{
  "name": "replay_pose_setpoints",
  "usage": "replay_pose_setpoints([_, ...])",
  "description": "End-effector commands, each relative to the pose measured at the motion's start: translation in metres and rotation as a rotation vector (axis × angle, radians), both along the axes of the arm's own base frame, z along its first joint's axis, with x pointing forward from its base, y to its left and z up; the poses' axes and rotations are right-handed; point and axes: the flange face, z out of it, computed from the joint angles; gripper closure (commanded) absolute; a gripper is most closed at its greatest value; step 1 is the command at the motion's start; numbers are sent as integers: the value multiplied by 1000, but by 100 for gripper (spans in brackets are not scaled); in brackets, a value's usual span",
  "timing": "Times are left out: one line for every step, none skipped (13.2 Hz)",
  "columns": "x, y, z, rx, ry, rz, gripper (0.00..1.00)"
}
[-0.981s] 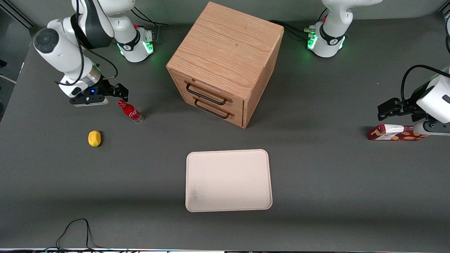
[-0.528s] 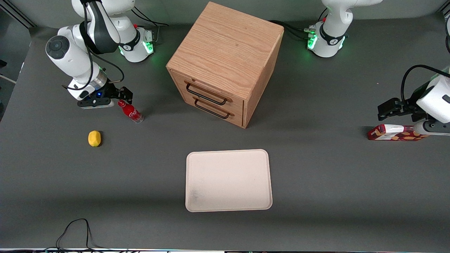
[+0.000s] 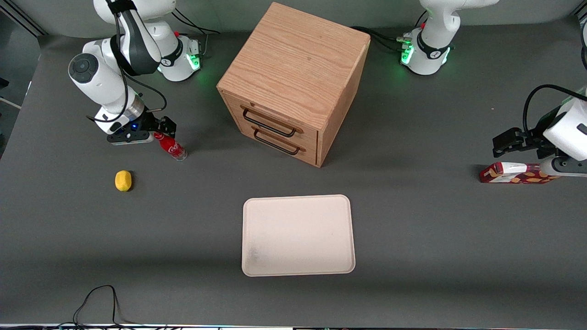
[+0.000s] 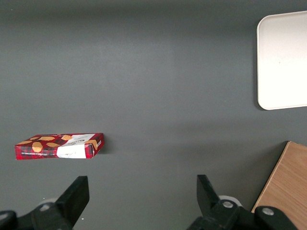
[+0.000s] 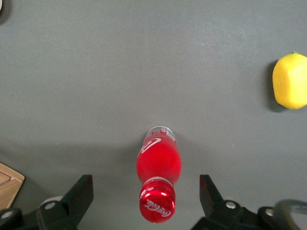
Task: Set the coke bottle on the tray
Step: 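Lower the right gripper and close it around the bottle's neck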
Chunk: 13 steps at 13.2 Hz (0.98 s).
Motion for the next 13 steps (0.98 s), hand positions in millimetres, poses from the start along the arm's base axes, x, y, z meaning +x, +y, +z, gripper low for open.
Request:
replay_pose_setpoints([-1,0,-5,2,-10,26,2])
replay_pose_setpoints([-1,0,-5,2,-10,26,3])
replay_pose_setpoints([-3,0,-8,1,-5,28,4])
replay_pose_setpoints([-3,-1,-8,3,-16,25,4])
replay_pose_setpoints([-5,-2,-11,3,-18,34,5])
replay_pose_setpoints([-5,-3,-12,3,-21,42,5])
replay_pose_setpoints([-6,-4,-12,4,-21,40,8])
replay_pose_setpoints([-6,-4,-12,4,-21,40,16])
replay_pose_setpoints([-6,-4,-12,3,-21,42,30])
replay_pose_setpoints([-6,-4,-13,4,-19,40,49])
replay_pose_setpoints([-6,-4,-12,4,-21,40,71])
replay_pose_setpoints([-6,-4,-12,4,-21,40,90])
replay_pose_setpoints([-6,-5,-13,4,-18,39,100])
